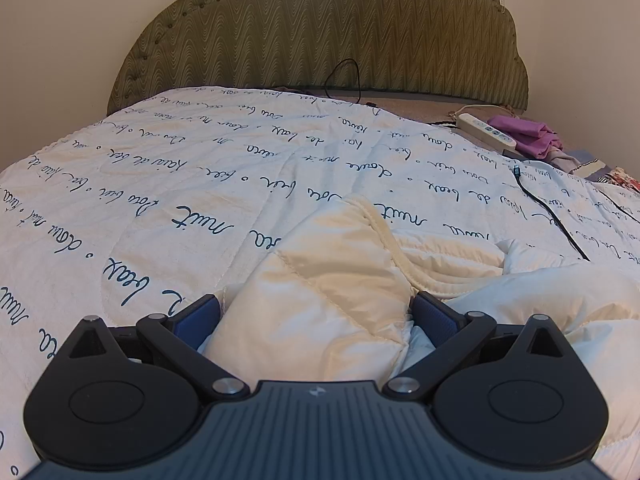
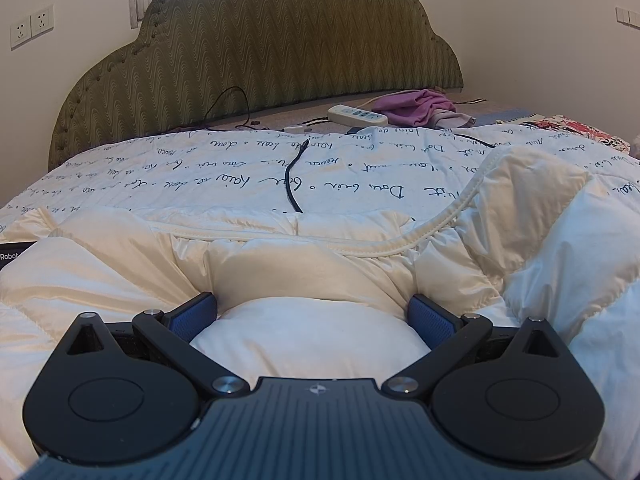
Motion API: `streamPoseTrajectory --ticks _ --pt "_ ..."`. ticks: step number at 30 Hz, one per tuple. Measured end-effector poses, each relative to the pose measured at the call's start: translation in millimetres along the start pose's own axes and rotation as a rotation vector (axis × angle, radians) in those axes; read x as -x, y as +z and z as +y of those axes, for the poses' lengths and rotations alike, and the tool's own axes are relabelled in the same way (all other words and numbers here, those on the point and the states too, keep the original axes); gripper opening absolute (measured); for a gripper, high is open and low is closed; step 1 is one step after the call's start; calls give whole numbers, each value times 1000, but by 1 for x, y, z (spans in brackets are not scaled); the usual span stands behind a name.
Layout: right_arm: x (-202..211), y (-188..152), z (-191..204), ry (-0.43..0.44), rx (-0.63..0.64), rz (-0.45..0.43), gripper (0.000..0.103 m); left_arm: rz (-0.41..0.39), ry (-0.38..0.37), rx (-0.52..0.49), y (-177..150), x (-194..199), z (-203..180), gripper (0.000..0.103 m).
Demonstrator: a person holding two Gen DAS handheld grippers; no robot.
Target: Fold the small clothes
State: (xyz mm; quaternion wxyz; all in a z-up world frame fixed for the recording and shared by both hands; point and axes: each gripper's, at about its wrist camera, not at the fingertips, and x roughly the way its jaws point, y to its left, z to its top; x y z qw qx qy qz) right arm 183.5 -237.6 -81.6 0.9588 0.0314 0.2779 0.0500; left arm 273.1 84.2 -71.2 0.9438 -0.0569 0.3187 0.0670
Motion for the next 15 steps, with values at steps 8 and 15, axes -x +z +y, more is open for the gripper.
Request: streamPoseTrajectory --ticks 8,15 --pt "5 4 -5 23 -22 10 102 -4 8 -12 0 0 -2 103" --pt "39 31 -29 -101 5 -74 102 -4 10 -16 0 -1 -3 103"
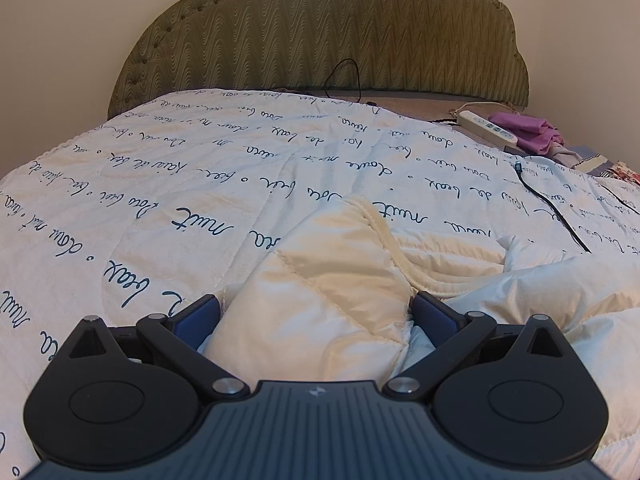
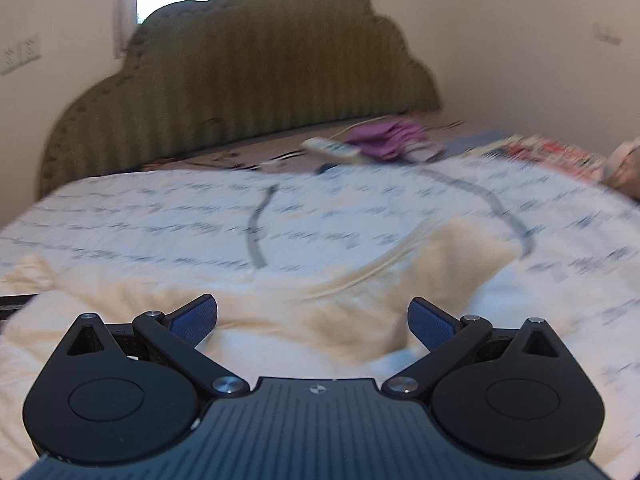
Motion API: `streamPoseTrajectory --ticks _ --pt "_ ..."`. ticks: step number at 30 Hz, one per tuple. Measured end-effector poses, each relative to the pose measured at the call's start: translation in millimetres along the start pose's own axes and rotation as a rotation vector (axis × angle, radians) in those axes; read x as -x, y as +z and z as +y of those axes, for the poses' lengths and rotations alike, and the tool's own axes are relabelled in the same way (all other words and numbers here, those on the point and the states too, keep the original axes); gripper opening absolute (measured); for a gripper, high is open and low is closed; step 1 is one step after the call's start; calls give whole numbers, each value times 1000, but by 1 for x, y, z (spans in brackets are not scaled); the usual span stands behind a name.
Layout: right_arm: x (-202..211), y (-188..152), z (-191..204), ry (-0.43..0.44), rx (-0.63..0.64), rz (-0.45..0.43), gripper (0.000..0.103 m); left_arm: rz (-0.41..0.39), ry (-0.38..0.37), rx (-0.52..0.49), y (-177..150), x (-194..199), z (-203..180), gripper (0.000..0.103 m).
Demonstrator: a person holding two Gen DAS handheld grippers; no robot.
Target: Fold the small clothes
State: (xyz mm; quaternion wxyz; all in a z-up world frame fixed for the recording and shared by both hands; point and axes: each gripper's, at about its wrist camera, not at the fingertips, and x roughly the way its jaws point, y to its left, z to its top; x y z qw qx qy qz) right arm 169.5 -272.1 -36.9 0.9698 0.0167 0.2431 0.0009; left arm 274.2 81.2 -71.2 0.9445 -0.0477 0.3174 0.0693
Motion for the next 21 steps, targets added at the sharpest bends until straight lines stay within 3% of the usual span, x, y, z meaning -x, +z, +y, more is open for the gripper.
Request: streamPoseTrajectory --ticks 2,6,21 --pt "-3 4 -13 -86 38 13 102 0 0 1 0 0 0 103" --pt "-24 -11 -35 -159 77 105 103 -1 0 1 0 0 0 103" --pt "-47 -33 -53 -112 -29 148 103 12 0 6 -1 -3 1 103"
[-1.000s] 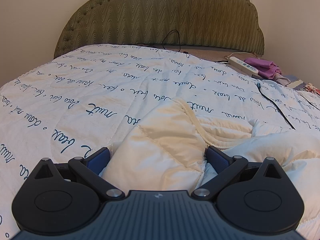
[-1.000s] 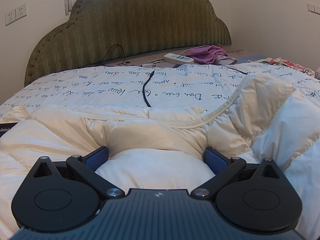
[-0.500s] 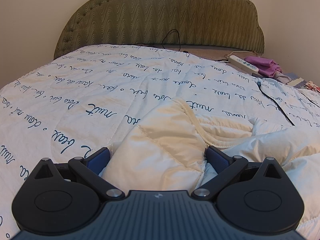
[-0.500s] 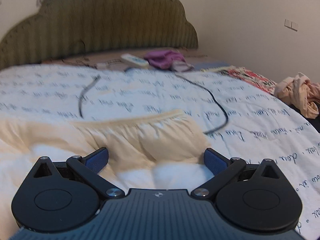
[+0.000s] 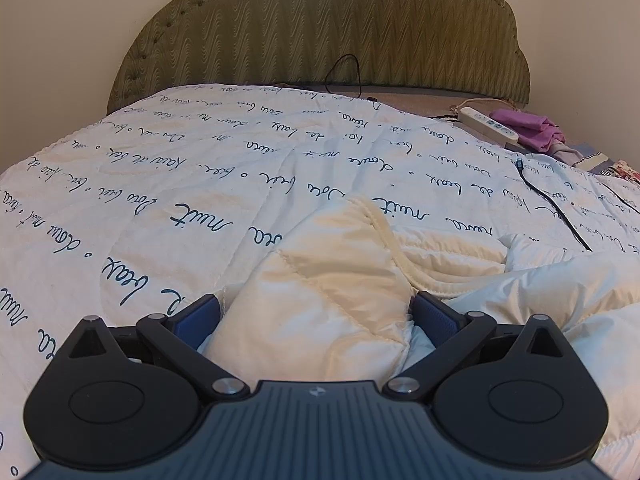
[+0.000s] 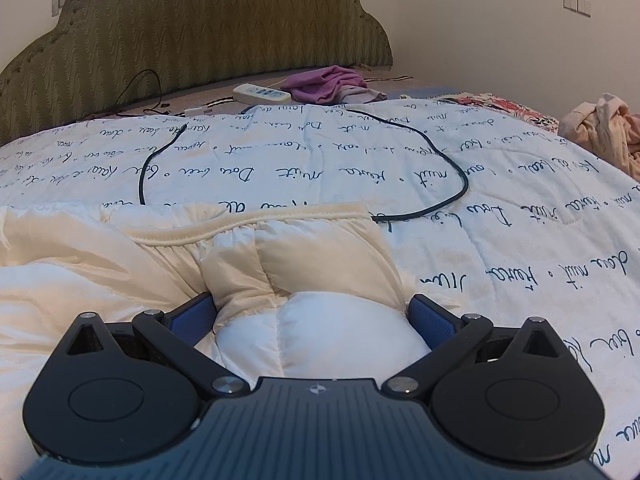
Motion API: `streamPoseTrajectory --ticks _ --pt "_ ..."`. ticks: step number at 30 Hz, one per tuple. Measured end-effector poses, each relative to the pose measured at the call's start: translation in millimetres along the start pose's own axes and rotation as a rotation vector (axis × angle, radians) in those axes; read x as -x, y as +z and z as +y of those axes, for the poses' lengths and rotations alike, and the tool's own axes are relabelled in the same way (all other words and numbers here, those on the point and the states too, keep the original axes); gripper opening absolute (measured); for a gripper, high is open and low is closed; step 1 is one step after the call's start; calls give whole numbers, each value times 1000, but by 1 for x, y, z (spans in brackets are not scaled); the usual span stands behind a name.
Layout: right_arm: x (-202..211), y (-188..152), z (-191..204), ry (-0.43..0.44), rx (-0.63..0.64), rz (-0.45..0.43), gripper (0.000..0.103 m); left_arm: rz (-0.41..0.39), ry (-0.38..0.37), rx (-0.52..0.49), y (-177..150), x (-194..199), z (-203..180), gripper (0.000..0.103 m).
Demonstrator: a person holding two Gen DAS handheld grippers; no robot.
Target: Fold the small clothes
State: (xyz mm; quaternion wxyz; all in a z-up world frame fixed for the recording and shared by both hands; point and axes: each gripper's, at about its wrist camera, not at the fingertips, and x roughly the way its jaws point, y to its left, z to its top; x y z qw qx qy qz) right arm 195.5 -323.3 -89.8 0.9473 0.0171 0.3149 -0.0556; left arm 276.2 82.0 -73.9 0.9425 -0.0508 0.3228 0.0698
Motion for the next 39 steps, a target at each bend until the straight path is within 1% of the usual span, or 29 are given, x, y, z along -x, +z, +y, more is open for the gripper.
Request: streamPoseTrajectory --ticks 12,27,32,35,37,38,39 --pt "-6 2 1 -3 9 25 103 2 9 -8 -1 -1 -1 103" --pt "0 -1 1 -16 10 -4 103 1 9 -9 -1 -1 -1 103" --pt "1 0 -1 -12 1 -2 103 2 7 -6 0 0 -1 103" --pt "0 2 -1 -13 -2 12 103 33 -20 -5 7 2 4 103" --pt "3 6 0 -30 -2 32 102 75 -63 -1 17 8 13 103" --pt "9 8 1 -55 -11 32 103 83 -89 19 22 15 21 103" --pt "17 8 3 -79 -22 13 103 78 -127 52 27 23 31 103"
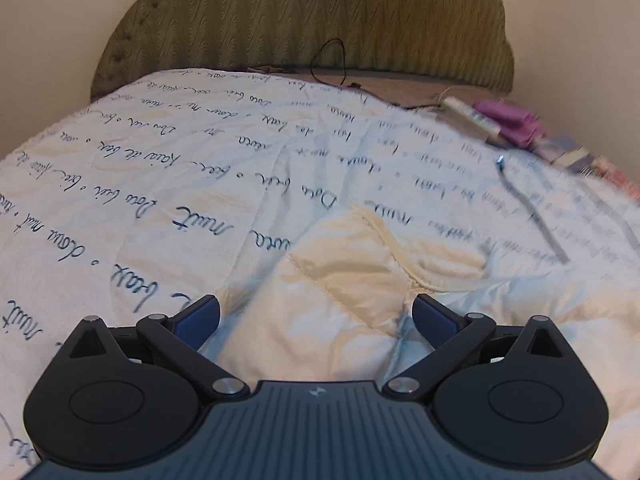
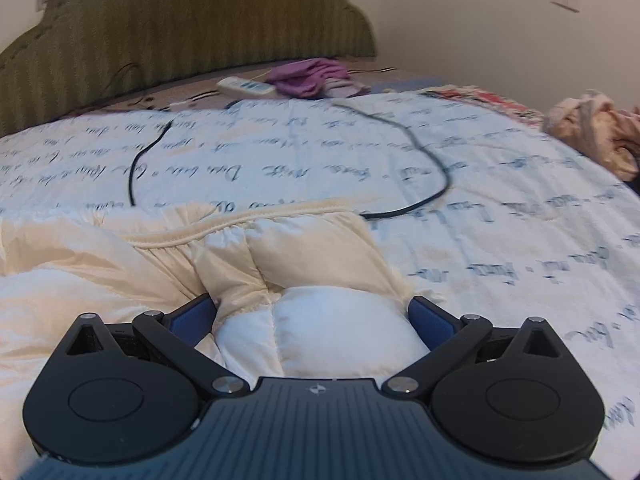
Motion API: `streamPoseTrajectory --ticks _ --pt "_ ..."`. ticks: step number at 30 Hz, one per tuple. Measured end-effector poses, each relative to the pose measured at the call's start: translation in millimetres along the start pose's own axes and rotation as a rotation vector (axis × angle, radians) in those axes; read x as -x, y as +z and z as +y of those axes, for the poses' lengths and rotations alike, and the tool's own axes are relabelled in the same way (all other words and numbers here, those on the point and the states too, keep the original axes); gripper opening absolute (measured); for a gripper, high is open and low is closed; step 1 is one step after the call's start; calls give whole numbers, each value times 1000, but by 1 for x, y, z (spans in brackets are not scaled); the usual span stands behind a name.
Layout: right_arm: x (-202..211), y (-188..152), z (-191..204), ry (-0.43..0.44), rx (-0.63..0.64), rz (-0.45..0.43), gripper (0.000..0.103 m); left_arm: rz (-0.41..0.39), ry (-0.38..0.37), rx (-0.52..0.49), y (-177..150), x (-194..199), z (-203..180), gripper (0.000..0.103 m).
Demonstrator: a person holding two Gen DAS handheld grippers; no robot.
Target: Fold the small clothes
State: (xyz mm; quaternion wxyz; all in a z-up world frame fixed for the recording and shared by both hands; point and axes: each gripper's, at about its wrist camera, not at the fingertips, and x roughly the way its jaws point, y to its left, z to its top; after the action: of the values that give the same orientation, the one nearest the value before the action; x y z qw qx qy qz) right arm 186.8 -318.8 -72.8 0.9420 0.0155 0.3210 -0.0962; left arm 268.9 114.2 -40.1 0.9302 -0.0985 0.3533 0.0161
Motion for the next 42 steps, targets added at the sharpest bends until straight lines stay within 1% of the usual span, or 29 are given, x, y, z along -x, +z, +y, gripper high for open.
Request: streamPoseTrajectory --ticks 1,2,4,7,10,14,17,19,21,22,23,26,28,30,32,33,34,35,36,37,38,39,40,42 --pt "13 -1 2 -12 2 -37 103 -10 -43 27 4 10 10 103" --pt "25 -3 7 -4 22 -69 103 -12 -83 41 8 18 20 103" --pt "54 -7 19 37 89 -134 103 7 -164 48 18 29 42 103" --pt "108 -20 51 111 250 -231 103 62 -238 56 26 34 76 103" --pt "157 -42 88 216 409 -302 103 103 -299 66 26 31 102 103" --pt "204 -80 145 324 620 -357 103 160 -372 44 18 21 107 103" --pt "223 -106 184 390 745 -335 103 206 -451 24 12 10 99 103" --pt "231 -121 204 413 801 -329 103 241 -478 29 10 1 94 103" --pt "234 -132 221 400 850 -329 103 251 -453 43 9 -8 91 103" --pt "235 -136 229 384 871 -328 102 256 -437 66 9 -12 92 103" --pt "234 -140 235 366 888 -327 102 260 -436 98 8 -16 94 103" --pt "235 -157 254 302 946 -371 100 254 -473 172 10 -26 99 103" --pt "235 -164 266 263 971 -423 100 266 -498 202 13 -31 101 103" --pt "234 -167 278 236 987 -456 98 284 -541 225 15 -36 101 103" --pt "230 -167 290 239 994 -466 90 312 -585 251 15 -42 98 102" --pt "227 -164 296 248 994 -459 81 314 -592 253 15 -43 98 102" --pt "225 -164 299 258 991 -452 67 312 -593 257 15 -43 97 99" --pt "224 -163 302 265 992 -444 59 310 -591 263 15 -43 98 95" --pt "221 -163 306 275 997 -430 46 313 -587 271 15 -43 99 76" --pt "217 -163 308 290 1005 -416 33 325 -583 282 14 -44 102 53" --pt "216 -165 309 301 1013 -409 31 339 -579 298 13 -46 105 49" --pt "217 -167 309 303 1019 -415 25 340 -580 320 11 -46 108 43" --pt "218 -168 308 308 1023 -418 25 334 -584 335 10 -44 110 36" --pt "220 -165 304 331 1009 -404 20 310 -577 341 8 -38 111 29"
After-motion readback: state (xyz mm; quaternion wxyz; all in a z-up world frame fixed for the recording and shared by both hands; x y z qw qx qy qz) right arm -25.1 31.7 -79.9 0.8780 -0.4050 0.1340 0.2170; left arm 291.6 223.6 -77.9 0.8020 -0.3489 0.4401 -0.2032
